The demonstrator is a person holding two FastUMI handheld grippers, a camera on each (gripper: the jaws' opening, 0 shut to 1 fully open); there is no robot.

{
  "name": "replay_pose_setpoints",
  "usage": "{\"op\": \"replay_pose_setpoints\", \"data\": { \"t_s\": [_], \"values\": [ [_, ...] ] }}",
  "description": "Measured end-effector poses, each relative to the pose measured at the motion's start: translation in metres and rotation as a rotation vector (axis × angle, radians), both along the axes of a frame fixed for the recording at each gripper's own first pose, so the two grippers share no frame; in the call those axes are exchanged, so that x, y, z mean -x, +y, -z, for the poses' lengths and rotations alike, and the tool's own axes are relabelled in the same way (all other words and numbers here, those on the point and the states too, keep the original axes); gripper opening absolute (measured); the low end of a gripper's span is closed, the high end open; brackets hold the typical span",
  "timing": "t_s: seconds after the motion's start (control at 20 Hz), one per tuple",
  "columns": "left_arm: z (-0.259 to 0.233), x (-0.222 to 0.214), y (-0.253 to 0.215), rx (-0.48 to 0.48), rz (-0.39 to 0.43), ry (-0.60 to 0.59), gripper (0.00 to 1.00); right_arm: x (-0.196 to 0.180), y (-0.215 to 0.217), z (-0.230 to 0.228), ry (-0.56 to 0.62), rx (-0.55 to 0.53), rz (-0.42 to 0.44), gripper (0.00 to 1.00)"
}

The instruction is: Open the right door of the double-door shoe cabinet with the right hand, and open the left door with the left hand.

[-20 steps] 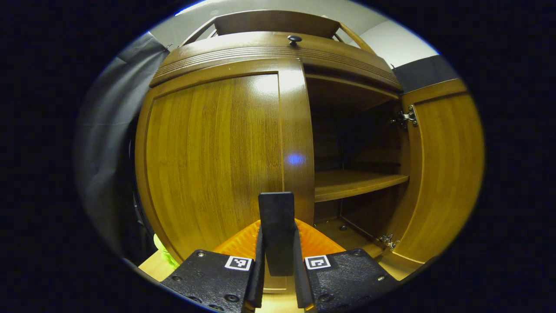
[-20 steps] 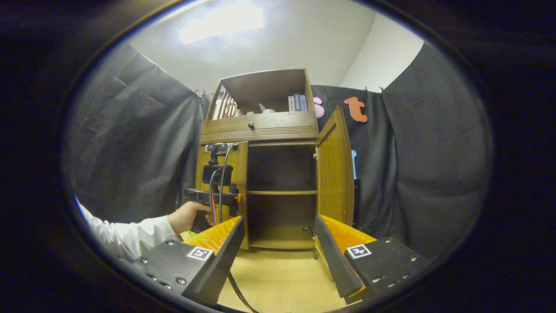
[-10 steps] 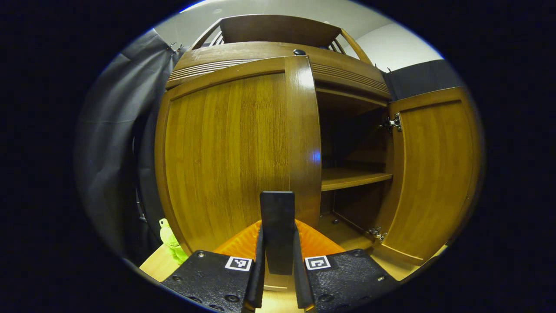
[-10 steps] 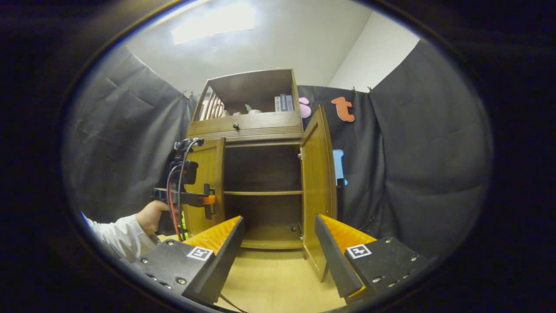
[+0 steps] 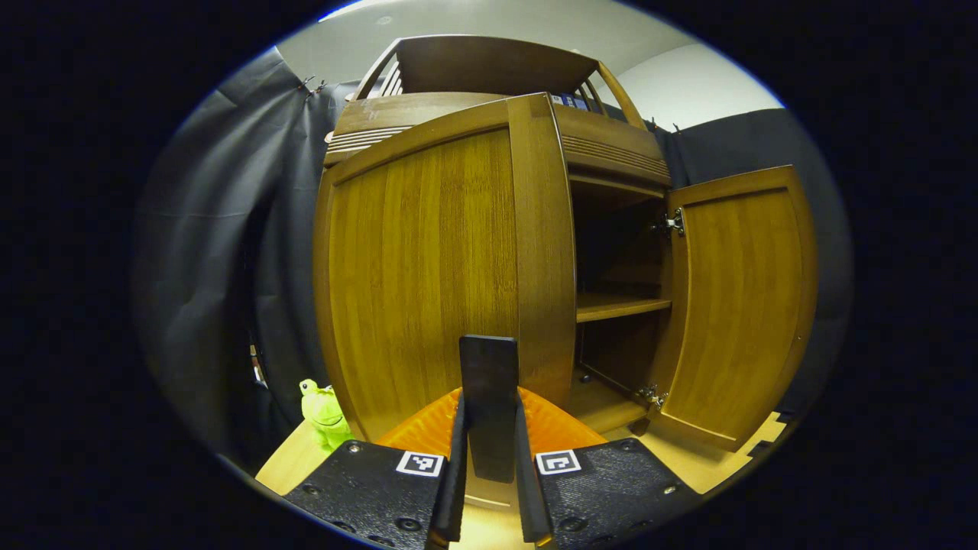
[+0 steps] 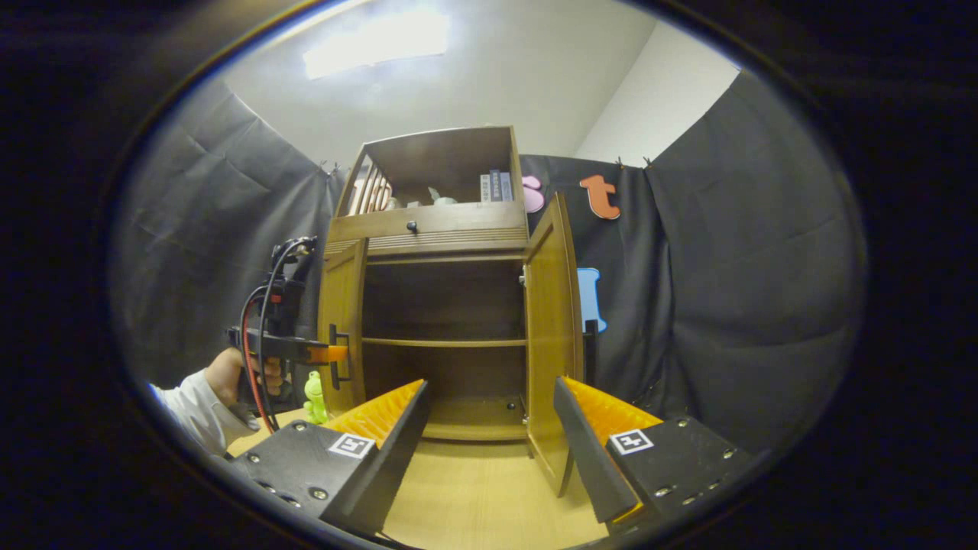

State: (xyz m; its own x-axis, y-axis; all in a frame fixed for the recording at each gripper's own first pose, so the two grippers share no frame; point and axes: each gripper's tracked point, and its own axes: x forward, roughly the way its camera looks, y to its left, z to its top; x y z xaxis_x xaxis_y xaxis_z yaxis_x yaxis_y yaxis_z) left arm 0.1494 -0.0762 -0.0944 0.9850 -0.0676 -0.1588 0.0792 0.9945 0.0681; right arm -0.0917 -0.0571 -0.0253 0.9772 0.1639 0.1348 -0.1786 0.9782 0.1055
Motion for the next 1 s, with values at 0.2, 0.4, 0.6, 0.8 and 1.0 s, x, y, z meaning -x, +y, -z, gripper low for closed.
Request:
{"op": "replay_pose_setpoints", "data": {
  "t_s": [0.2,0.4,0.6,0.8,1.0],
  "values": [
    [-0.001,0.001,0.003,0.003,-0.013,-0.006,0.3,0.003,-0.001,-0.001,-0.007,-0.009,0.004,0.96],
    [-0.002,0.002,0.006,0.011,-0.037,-0.016,0.3,0.005,0.004,-0.002,-0.008,-0.002,-0.008,0.96],
    [-0.001,0.003,0.007,0.014,-0.053,-0.014,0.3,0.006,0.006,-0.004,-0.014,0.001,-0.016,0.96],
    [0.001,0.002,0.009,0.013,-0.072,-0.016,0.3,0.006,0.006,-0.003,-0.014,-0.002,-0.013,0.94],
    [0.004,0.005,0.012,0.025,-0.098,-0.009,0.3,0.012,0.005,-0.014,-0.052,-0.033,-0.018,0.94]
  ]
}}
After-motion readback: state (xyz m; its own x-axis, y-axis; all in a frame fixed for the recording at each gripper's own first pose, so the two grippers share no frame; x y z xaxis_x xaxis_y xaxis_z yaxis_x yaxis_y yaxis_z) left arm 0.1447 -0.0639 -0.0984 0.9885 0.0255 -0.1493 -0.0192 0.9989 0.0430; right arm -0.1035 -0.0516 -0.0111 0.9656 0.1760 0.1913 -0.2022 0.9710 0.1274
